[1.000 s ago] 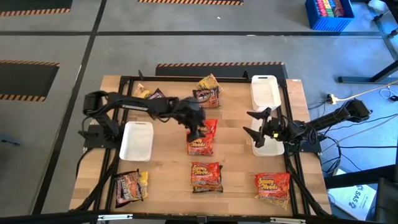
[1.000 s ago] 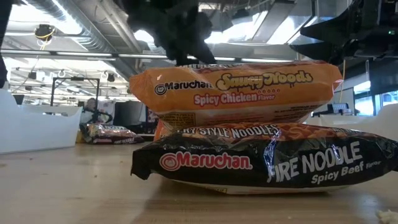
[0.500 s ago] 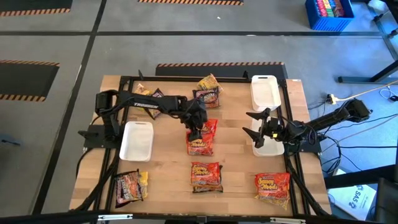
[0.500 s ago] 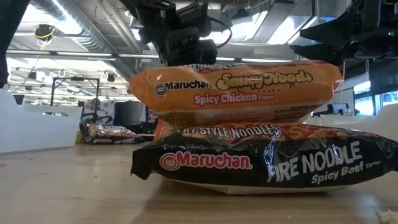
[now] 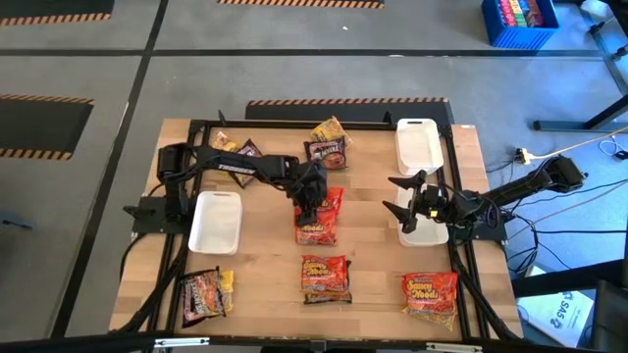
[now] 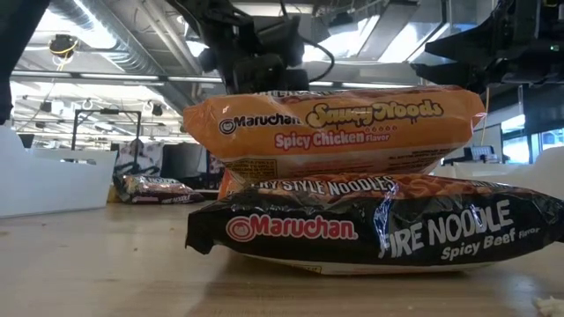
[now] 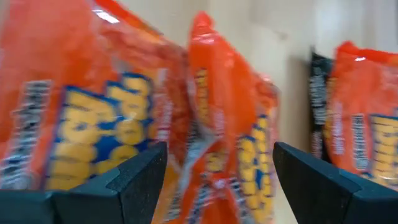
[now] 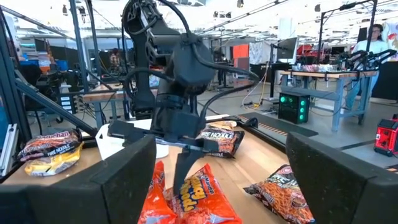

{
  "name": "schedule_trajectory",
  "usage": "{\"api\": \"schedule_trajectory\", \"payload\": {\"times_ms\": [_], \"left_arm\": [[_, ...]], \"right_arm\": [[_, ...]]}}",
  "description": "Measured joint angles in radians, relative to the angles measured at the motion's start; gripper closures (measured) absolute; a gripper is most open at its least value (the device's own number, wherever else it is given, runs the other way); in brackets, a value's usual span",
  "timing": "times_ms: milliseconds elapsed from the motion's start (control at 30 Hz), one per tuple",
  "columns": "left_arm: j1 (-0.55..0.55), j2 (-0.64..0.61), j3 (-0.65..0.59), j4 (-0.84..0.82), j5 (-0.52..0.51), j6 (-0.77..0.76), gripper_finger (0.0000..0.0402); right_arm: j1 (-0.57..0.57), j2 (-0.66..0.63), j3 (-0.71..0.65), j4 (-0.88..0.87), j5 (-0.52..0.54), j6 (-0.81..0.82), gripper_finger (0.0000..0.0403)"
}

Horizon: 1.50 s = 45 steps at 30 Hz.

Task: Sort Maruchan noodles
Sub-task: Put the middle orange noodle into the left white bin

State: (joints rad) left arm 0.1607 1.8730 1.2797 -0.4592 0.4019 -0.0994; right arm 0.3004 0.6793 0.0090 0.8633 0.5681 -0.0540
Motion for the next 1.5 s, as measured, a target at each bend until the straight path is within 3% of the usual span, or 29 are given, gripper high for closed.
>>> {"api": "schedule_trajectory", "payload": {"times_ms": [167, 533, 800, 1500], "left_arm": [[-0.001, 0.000, 0.000, -0.007, 0.080, -0.038, 0.0114], [-0.021, 0.054, 0.002, -0.023, -0.014, -0.037, 0.0114], [-0.044, 0.085, 0.000, -0.013, 0.135, -0.049, 0.0121], [-0.065, 0.096, 0.000, -0.003, 0.126, -0.011, 0.0295]], "right_arm": [[0.000, 0.000, 0.000, 0.000, -0.002, -0.002, 0.0064], [0.000, 0.000, 0.000, 0.002, -0.001, 0.000, 0.0064], [0.000, 0.000, 0.000, 0.002, 0.006, 0.000, 0.0064], [0.000, 0.000, 0.000, 0.000, 0.016, 0.000, 0.0064]]}}
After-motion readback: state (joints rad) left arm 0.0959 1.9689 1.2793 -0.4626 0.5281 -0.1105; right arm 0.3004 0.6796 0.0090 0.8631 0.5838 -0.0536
